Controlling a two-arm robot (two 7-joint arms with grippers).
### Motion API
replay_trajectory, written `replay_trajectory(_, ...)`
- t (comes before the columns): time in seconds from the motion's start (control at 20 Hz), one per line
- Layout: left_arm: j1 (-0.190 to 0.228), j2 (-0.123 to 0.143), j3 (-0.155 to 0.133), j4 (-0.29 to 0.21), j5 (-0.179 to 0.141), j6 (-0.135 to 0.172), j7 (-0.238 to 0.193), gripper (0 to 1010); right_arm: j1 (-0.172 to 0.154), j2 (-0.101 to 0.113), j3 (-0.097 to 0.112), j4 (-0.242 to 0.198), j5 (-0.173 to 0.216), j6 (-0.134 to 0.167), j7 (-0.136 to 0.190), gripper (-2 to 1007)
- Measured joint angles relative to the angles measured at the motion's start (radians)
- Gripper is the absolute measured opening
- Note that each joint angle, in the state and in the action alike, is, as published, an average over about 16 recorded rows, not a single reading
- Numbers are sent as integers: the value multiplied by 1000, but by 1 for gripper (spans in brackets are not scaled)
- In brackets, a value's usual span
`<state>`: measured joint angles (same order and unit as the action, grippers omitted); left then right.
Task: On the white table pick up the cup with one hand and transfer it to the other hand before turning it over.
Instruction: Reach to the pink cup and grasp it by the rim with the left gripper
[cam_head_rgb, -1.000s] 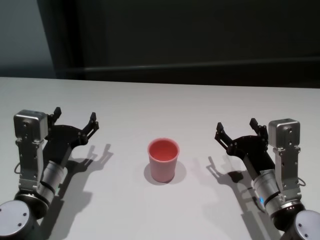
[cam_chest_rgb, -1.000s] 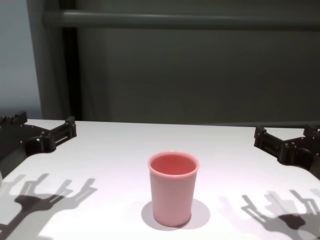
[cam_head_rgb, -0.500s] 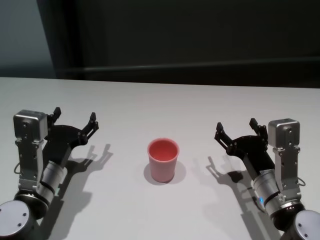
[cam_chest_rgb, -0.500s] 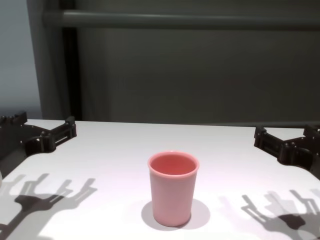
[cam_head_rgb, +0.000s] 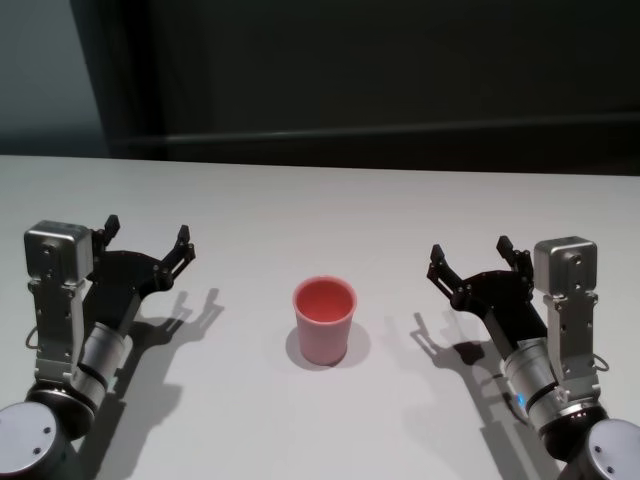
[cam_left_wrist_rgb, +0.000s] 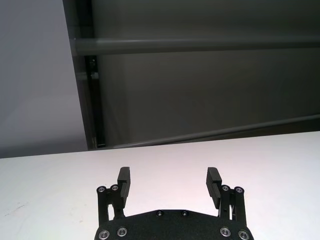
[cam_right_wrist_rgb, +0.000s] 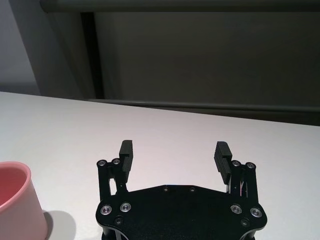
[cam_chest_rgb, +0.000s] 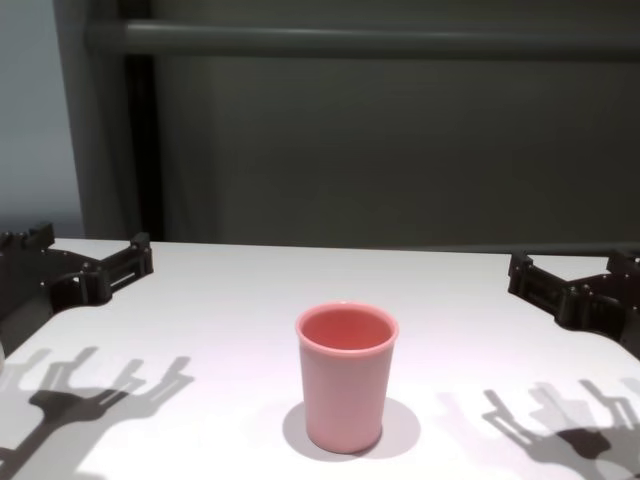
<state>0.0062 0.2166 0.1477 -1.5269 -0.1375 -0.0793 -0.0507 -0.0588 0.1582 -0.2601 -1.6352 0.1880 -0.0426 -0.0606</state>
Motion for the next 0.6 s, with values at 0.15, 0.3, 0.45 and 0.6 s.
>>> replay_trajectory(0.15,0,0,0,0,0,0,0,1001,0,0,0,0,0,0,0,1002)
replay_trajectory(0.3,0,0,0,0,0,0,0,1001,0,0,0,0,0,0,0,1002)
replay_trajectory(0.45,0,0,0,0,0,0,0,1001,0,0,0,0,0,0,0,1002)
replay_trajectory(0.6,0,0,0,0,0,0,0,1001,0,0,0,0,0,0,0,1002)
